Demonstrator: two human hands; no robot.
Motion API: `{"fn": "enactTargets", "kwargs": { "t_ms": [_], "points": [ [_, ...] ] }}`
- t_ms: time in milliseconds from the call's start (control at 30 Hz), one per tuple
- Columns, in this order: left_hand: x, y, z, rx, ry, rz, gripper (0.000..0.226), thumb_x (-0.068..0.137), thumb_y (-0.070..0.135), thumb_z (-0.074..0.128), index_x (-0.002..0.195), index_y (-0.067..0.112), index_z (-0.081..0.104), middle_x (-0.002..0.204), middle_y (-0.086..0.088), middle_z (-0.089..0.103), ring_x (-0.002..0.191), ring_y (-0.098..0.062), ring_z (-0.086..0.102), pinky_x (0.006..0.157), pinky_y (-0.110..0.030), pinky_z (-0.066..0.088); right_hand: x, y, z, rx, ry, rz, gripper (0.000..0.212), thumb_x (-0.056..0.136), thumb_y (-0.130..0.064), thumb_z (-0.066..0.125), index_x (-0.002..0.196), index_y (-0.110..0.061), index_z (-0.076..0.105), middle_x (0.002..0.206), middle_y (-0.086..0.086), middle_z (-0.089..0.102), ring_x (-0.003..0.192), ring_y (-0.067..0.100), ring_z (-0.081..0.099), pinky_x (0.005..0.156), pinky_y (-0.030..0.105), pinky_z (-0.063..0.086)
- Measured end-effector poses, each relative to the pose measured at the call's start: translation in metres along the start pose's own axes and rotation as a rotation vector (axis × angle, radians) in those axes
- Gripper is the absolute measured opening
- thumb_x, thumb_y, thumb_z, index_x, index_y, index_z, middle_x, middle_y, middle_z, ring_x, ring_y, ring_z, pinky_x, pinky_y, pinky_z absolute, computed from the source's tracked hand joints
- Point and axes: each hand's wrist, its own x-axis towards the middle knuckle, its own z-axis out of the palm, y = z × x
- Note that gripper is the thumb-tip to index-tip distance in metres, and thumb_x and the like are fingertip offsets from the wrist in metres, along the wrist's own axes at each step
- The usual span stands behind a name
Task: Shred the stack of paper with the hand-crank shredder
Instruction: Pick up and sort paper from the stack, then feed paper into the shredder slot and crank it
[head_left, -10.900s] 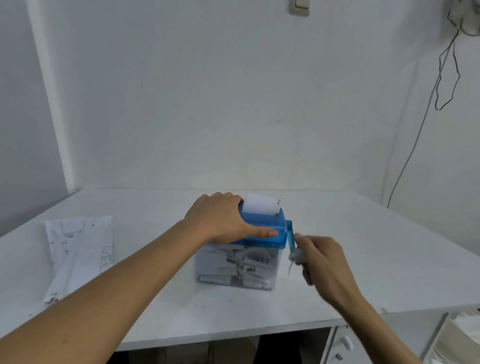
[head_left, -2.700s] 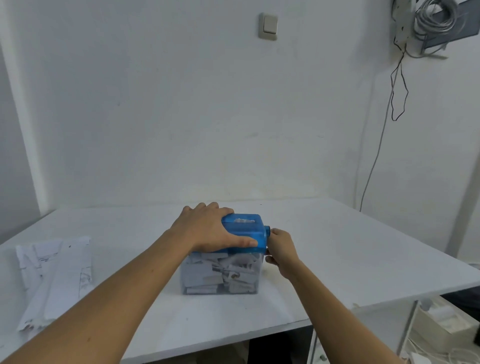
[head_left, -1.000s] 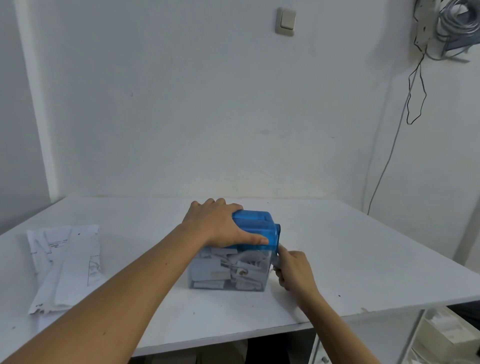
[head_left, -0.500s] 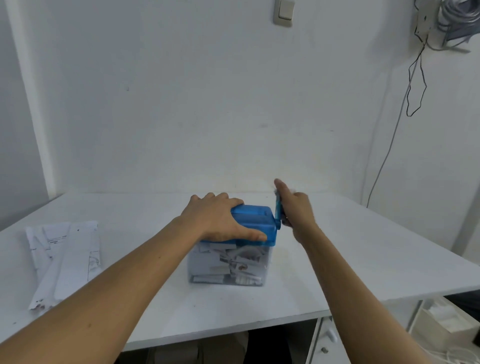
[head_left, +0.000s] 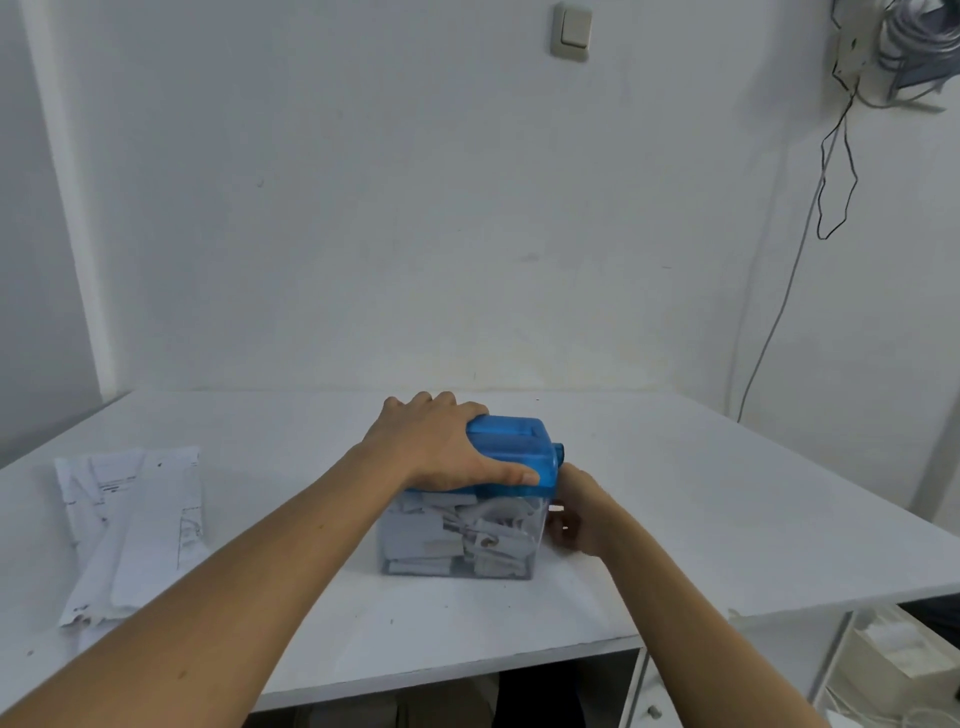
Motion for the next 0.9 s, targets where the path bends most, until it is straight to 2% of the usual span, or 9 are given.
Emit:
{"fn": "enactTargets", "kwargs": {
  "t_ms": [100, 200, 333, 433, 500, 567, 700, 767, 900],
  "points": [
    [0.002, 0.000, -0.001, -0.012, -0.033, -0.002, 0.111, 0.060, 0.104, 0.037, 0.154, 0.044, 0.031, 0.143, 0.006, 0.048, 0.130, -0.020, 0.043, 0.108, -0.046, 0.031, 0.003, -0.008, -0.011, 0.079, -0.130, 0.066, 0.019, 0.092, -0.029, 0.058, 0.100, -0.014, 0.064, 0.084, 0.004, 0.066, 0.068, 0.015, 0.058, 0.056, 0.023, 0.045],
    [0.002, -0.001, -0.005, -0.025, -0.092, -0.010, 0.116, 0.058, 0.104, 0.036, 0.157, 0.044, 0.024, 0.153, 0.005, 0.041, 0.139, -0.023, 0.037, 0.112, -0.050, 0.028, 0.005, -0.026, -0.020, 0.117, -0.057, 0.027, 0.024, 0.093, -0.034, 0.061, 0.102, -0.011, 0.064, 0.093, 0.007, 0.065, 0.076, 0.018, 0.058, 0.064, 0.027, 0.050],
    [0.003, 0.000, -0.011, -0.057, -0.146, -0.025, 0.118, 0.061, 0.102, 0.037, 0.160, 0.041, 0.020, 0.162, 0.004, 0.033, 0.147, -0.025, 0.031, 0.117, -0.054, 0.023, 0.003, -0.058, -0.023, -0.104, 0.073, -0.162, 0.020, 0.095, -0.031, 0.059, 0.097, -0.012, 0.065, 0.104, 0.009, 0.067, 0.094, 0.022, 0.062, 0.092, 0.038, 0.052],
    [0.009, -0.003, -0.017, -0.239, -0.184, -0.064, 0.125, 0.057, 0.106, 0.038, 0.160, 0.035, 0.027, 0.166, 0.003, 0.028, 0.151, -0.026, 0.029, 0.121, -0.054, 0.021, -0.017, -0.087, -0.015, -0.269, 0.093, -0.306, 0.018, 0.096, -0.030, 0.062, 0.095, -0.013, 0.068, 0.102, 0.005, 0.068, 0.092, 0.019, 0.062, 0.084, 0.033, 0.049],
    [0.010, -0.007, -0.023, -0.505, -0.129, -0.079, 0.110, 0.072, 0.092, 0.052, 0.158, 0.026, 0.036, 0.165, 0.002, 0.032, 0.149, -0.023, 0.032, 0.123, -0.044, 0.023, -0.034, -0.106, -0.003, -0.376, 0.094, -0.429, 0.019, 0.096, -0.030, 0.061, 0.095, -0.013, 0.069, 0.100, 0.003, 0.069, 0.089, 0.016, 0.061, 0.076, 0.029, 0.047],
    [0.010, -0.011, -0.028, -0.713, 0.027, -0.123, 0.081, 0.089, 0.067, 0.062, 0.152, 0.018, 0.047, 0.157, 0.000, 0.045, 0.142, -0.022, 0.043, 0.113, -0.034, 0.031, -0.050, -0.120, 0.015, -0.508, 0.083, -0.546, 0.021, 0.097, -0.030, 0.060, 0.099, -0.011, 0.069, 0.099, 0.003, 0.069, 0.089, 0.015, 0.061, 0.073, 0.027, 0.048],
    [0.004, -0.030, -0.031, -0.837, 0.262, -0.172, 0.040, 0.097, 0.030, 0.065, 0.135, 0.017, 0.065, 0.134, 0.000, 0.066, 0.120, -0.018, 0.059, 0.092, -0.025, 0.042, -0.078, -0.135, 0.063, -0.735, 0.089, -0.734, 0.018, 0.094, -0.031, 0.059, 0.092, -0.016, 0.068, 0.089, -0.002, 0.067, 0.083, 0.014, 0.060, 0.067, 0.026, 0.044],
    [-0.007, -0.055, -0.032, -0.868, 0.299, -0.195, 0.032, 0.098, 0.022, 0.062, 0.128, 0.018, 0.069, 0.125, 0.001, 0.070, 0.116, -0.016, 0.061, 0.086, -0.024, 0.042, -0.092, -0.137, 0.091, -0.739, 0.070, -0.810, 0.017, 0.092, -0.032, 0.060, 0.088, -0.018, 0.067, 0.082, -0.006, 0.065, 0.075, 0.011, 0.058, 0.063, 0.026, 0.042],
    [-0.039, -0.119, -0.025, -0.870, 0.331, -0.285, 0.020, 0.096, 0.024, 0.066, 0.115, 0.022, 0.073, 0.116, 0.004, 0.071, 0.111, -0.013, 0.062, 0.078, -0.022, 0.043, -0.116, -0.126, 0.141, -0.674, -0.016, -0.909, 0.010, 0.090, -0.032, 0.061, 0.087, -0.023, 0.066, 0.082, -0.009, 0.067, 0.073, 0.010, 0.062, 0.067, 0.029, 0.051]
  ]
}}
